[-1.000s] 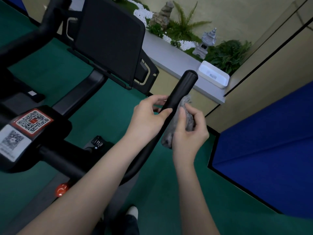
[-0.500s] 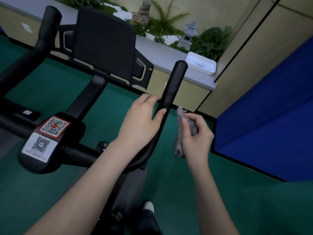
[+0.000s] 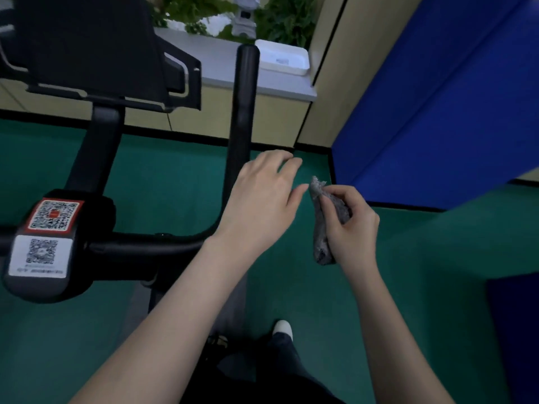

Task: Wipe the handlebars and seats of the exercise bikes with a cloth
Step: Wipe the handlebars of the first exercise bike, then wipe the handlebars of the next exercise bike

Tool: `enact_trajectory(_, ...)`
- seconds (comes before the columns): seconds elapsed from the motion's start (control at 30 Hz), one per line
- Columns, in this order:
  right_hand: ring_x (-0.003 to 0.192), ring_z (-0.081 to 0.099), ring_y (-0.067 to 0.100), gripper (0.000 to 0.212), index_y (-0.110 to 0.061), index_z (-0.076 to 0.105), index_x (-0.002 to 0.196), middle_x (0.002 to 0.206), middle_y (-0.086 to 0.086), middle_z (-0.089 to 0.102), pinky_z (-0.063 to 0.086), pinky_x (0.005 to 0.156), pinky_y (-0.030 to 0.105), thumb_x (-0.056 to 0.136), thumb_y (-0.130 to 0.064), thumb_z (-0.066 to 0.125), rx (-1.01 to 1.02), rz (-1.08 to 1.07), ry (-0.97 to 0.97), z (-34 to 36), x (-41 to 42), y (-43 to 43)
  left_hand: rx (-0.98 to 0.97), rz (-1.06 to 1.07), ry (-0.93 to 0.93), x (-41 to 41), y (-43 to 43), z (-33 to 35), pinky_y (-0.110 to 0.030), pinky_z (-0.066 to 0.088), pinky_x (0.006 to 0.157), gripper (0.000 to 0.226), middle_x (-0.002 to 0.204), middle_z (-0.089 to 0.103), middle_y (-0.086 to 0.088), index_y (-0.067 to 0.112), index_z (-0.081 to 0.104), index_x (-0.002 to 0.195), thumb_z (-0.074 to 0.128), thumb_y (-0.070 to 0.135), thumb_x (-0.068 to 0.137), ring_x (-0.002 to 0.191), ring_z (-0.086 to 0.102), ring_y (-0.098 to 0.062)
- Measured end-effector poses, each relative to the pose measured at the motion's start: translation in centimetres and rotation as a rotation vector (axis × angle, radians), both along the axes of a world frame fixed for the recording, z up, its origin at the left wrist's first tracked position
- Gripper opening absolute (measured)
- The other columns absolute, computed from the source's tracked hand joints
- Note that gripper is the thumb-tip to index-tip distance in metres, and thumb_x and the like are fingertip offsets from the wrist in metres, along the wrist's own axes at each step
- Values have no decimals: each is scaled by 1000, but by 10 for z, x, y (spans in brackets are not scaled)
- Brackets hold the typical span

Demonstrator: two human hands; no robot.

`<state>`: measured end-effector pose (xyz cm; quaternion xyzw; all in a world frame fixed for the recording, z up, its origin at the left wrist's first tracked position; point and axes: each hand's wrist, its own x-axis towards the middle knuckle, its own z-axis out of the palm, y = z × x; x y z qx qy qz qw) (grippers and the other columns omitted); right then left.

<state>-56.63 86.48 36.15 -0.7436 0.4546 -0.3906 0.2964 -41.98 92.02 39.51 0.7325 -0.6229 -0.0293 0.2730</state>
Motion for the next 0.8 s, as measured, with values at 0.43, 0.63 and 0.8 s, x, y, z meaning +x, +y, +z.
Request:
enact_trajectory(0.43, 84, 51, -5, 8, -9, 66, 96, 97, 0, 60, 35, 78, 1, 89, -7, 64, 38, -174, 32, -22, -128, -23, 315, -81, -49, -89, -26, -65, -37, 35, 102, 45, 133, 51, -2, 12, 48, 135, 46, 36, 97, 122, 46, -23)
enact_trajectory(0.63, 86, 52, -2, 7, -9, 67, 94, 95, 2, 62, 34, 78, 0, 87, -6, 65, 97, -197, 24, -40, -216, -55, 487, -72, -20, -158, -51, -108, -37, 34, 103, 52, 138, 46, -3, 13, 42, 140, 45, 41, 97, 126, 43, -23)
enact_trajectory(0.8, 83, 51, -3, 6, -9, 68, 92, 93, 1, 61, 33, 76, -2, 87, -6, 66, 138, -195, 45, -52, -287, -83, 663, -22, 50, -210, -69, -145, -41, 36, 105, 54, 141, 44, -7, 11, 39, 141, 46, 42, 97, 129, 42, -26)
